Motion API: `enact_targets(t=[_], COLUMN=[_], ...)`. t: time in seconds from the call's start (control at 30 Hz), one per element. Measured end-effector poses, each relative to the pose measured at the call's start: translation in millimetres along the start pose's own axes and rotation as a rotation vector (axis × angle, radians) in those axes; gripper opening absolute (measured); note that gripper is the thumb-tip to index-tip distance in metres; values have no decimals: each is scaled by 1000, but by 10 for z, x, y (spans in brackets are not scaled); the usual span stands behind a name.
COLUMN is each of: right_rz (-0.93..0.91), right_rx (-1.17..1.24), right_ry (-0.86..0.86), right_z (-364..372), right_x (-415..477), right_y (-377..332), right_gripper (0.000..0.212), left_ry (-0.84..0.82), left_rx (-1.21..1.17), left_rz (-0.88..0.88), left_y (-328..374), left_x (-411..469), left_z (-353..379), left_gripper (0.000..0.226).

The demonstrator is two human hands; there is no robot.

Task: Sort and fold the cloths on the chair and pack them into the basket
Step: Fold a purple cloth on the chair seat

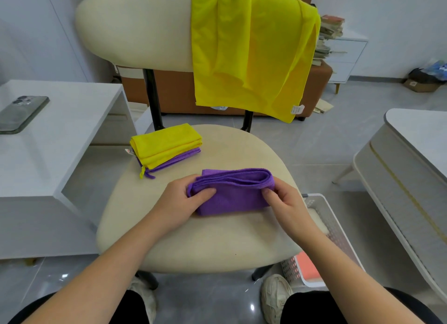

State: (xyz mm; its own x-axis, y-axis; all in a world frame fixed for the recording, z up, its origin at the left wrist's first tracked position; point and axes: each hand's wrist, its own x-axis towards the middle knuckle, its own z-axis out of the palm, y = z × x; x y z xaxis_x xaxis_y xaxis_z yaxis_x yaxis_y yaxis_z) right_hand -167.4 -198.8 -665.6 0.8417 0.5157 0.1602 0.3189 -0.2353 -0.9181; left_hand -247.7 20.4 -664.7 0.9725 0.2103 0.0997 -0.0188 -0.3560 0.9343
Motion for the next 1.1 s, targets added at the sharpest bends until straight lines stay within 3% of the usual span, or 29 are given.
enact_targets(t=[0.2,0.37,0.47,0.6,0.83,1.0,1.1], right_rz=[-10,163,215,214,349,394,387], right_rx=[-152,-241,-356,-416,-637,-672,-690], right_ry=[17,197,219,250,225,243,256], right_z=[19,80,102,139,185,193,189], right_x=[12,137,217,302,430,461,448], right_y=[-97,-21,26,61,80,54,39], right_gripper=[11,31,32,33,33,28,27], left_ry=[106,205,238,247,253,316,365], left_rx=[261,385,457,532,855,888,947], left_rz=[-55,-155,-231,-266,-312,-298,-183], left_y=[59,141,185,150,111,129,137], left_x=[87,179,213,257,320,331,309], left_z=[153,274,330,321,399,427,419], left_gripper=[17,24,32,24,28,35,42])
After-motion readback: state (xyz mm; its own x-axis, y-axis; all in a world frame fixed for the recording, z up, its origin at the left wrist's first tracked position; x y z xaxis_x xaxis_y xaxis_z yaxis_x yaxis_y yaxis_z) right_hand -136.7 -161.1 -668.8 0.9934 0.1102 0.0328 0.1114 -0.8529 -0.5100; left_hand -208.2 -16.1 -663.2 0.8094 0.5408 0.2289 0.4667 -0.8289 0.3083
